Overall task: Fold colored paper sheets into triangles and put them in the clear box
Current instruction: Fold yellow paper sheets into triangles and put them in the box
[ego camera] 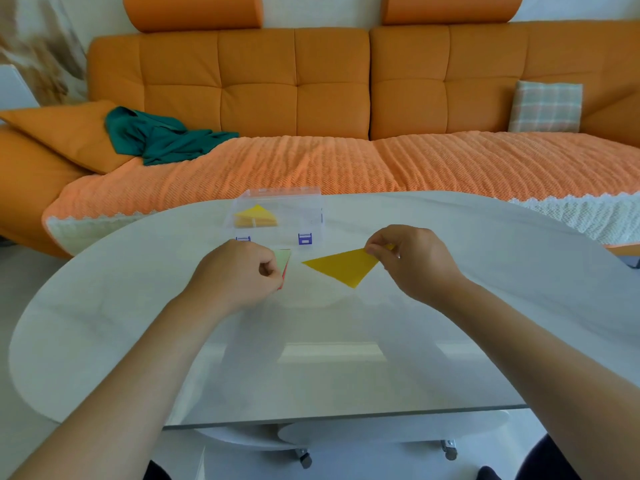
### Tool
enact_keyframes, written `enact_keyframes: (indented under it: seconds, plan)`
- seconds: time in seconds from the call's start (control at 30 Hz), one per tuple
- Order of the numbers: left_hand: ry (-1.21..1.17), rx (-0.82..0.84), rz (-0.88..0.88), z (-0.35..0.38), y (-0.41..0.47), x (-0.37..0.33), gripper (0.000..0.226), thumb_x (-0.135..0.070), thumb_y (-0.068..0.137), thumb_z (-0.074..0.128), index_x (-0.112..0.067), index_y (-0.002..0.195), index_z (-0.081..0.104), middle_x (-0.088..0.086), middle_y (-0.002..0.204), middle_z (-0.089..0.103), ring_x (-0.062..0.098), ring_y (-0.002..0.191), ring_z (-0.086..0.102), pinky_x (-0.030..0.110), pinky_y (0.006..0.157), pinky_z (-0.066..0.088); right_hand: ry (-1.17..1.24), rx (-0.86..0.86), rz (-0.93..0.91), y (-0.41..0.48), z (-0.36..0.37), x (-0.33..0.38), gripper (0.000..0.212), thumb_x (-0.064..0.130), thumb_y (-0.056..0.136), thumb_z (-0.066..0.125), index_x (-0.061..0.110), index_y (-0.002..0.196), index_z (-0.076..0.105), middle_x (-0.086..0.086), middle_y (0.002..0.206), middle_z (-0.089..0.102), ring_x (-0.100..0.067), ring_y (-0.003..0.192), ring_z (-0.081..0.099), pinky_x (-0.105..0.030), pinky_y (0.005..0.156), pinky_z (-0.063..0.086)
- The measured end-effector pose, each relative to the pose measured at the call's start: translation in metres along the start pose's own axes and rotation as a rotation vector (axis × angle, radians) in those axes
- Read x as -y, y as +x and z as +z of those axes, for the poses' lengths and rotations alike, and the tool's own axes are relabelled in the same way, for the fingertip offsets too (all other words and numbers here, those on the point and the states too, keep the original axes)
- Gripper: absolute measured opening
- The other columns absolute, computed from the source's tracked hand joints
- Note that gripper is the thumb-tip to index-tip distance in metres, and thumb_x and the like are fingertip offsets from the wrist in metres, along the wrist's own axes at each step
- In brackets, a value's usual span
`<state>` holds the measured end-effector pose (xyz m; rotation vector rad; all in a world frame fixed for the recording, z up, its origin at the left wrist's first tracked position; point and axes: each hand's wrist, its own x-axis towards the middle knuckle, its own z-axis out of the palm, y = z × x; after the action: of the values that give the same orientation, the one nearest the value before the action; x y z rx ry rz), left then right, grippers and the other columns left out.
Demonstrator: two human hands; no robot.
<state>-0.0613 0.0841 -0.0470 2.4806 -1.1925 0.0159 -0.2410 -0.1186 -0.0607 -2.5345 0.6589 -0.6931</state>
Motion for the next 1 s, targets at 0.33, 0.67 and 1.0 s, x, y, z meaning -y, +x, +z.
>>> enact_keyframes:
  seconds: [0.33, 0.67, 1.0]
  plan:
    - [-0.323, 0.062, 0.150, 0.023, -0.008, -0.035, 0.007, -0.040, 0.088, 0.071, -0.039, 0.093, 0.076, -0.023, 0.085, 0.071, -0.006, 0.083, 0.061, 0.029, 0.084, 0.053, 0.173, 0.171, -0.145, -0.008, 0.005, 0.020, 0.007, 0.026, 0.092, 0.070, 0.027, 0.087, 0.075, 0.016, 0.085, 0.071, -0.007, 0.081, 0.062, -0.029, 0.078, 0.052]
    - [-0.335, -0.089, 0.220, 0.034, -0.002, -0.020, 0.010, -0.037, 0.081, 0.080, -0.040, 0.091, 0.079, -0.017, 0.090, 0.073, 0.002, 0.092, 0.063, 0.033, 0.079, 0.054, 0.410, 0.145, -0.058, -0.011, 0.006, 0.020, 0.005, 0.021, 0.084, 0.079, 0.026, 0.081, 0.079, 0.011, 0.081, 0.073, -0.011, 0.082, 0.067, -0.029, 0.081, 0.053]
    - [-0.021, -0.024, -0.104, 0.026, -0.003, -0.015, 0.024, -0.028, 0.098, 0.052, -0.018, 0.087, 0.071, -0.005, 0.084, 0.071, 0.019, 0.082, 0.063, 0.030, 0.063, 0.044, 0.131, -0.070, -0.330, -0.016, 0.015, 0.009, 0.008, 0.016, 0.083, 0.077, 0.021, 0.081, 0.071, 0.013, 0.090, 0.068, -0.010, 0.062, 0.061, -0.037, 0.059, 0.053]
